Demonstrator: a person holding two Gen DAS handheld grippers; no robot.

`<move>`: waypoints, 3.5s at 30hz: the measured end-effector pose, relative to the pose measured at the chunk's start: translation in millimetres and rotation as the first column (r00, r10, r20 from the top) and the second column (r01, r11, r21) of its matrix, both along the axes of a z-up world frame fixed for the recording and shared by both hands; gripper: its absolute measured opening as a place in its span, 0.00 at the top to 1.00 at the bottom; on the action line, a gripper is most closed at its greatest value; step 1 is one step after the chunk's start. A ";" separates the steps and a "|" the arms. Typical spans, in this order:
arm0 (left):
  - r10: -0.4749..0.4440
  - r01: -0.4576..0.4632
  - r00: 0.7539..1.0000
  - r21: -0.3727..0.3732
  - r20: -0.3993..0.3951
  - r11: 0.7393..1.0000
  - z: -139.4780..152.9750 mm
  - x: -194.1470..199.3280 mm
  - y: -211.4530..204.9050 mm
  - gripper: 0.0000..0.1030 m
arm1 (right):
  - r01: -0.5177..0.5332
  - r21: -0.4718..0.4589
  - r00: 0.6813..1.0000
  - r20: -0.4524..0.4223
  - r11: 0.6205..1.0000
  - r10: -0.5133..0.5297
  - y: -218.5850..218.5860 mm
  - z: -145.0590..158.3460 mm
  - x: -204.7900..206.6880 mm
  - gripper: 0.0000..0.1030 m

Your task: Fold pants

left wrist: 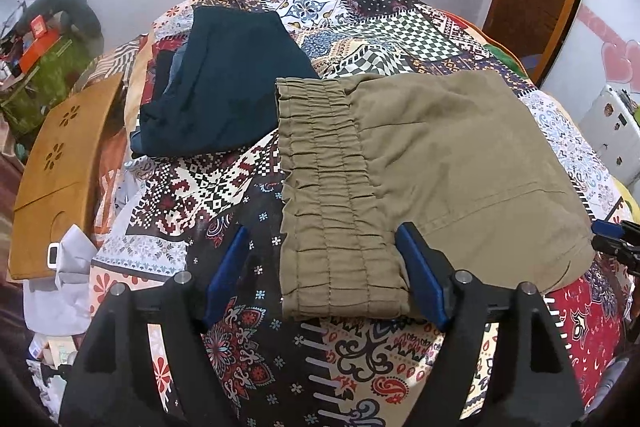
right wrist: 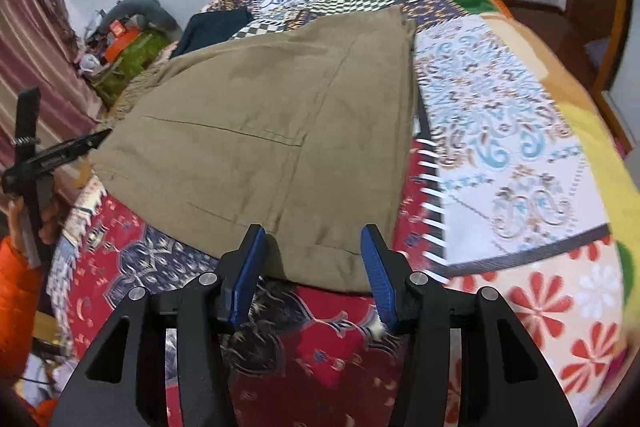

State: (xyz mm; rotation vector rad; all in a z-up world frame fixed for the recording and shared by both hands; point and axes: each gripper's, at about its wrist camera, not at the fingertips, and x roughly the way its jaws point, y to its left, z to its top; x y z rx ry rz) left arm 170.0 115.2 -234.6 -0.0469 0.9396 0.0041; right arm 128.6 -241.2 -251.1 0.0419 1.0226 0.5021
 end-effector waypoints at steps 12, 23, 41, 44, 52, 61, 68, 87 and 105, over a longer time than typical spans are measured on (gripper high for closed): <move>0.031 -0.032 0.999 -0.012 -0.007 0.999 30.8 11.4 5.2 0.26 | 0.027 0.017 0.999 0.047 0.999 -0.027 -13.6 27.8 16.6 0.53; 0.050 -0.052 0.998 0.049 0.040 0.997 60.9 60.4 11.5 0.25 | 0.024 0.023 0.987 0.156 0.999 -0.027 -6.4 58.2 76.2 0.50; 0.063 -0.057 0.995 0.074 -0.075 0.996 3.0 133.4 17.6 0.20 | 0.052 -0.011 0.994 0.098 0.999 -0.051 4.1 16.2 234.5 0.43; 0.064 -0.059 0.996 0.074 -0.065 0.995 -1.5 132.0 17.4 0.19 | 0.054 -0.003 0.997 0.056 0.999 -0.054 6.4 2.0 260.7 0.44; 0.032 -0.030 0.998 0.027 -0.063 0.999 -9.8 131.8 18.9 0.25 | 0.016 -0.121 1.000 0.011 0.992 -0.015 24.8 -36.7 286.8 0.82; 0.151 -0.157 0.987 -0.129 -0.059 0.979 -18.0 129.3 42.4 0.36 | 0.027 -0.172 0.999 0.029 0.985 -0.022 20.6 -40.5 285.2 0.91; 0.176 -0.189 0.980 -0.174 -0.091 0.966 -17.2 127.3 47.6 0.36 | 0.015 -0.250 0.999 0.050 0.968 -0.002 33.7 -41.2 287.6 0.91; -0.015 0.016 0.999 -0.021 0.029 1.000 55.4 112.3 -14.5 0.07 | -0.269 -0.040 0.934 0.234 0.962 0.271 105.2 76.6 182.2 0.27; -0.108 0.117 0.984 0.058 -0.142 0.991 -13.2 94.6 -36.4 0.06 | -0.412 -0.023 0.909 -0.083 0.911 0.409 138.5 -11.3 133.4 0.17</move>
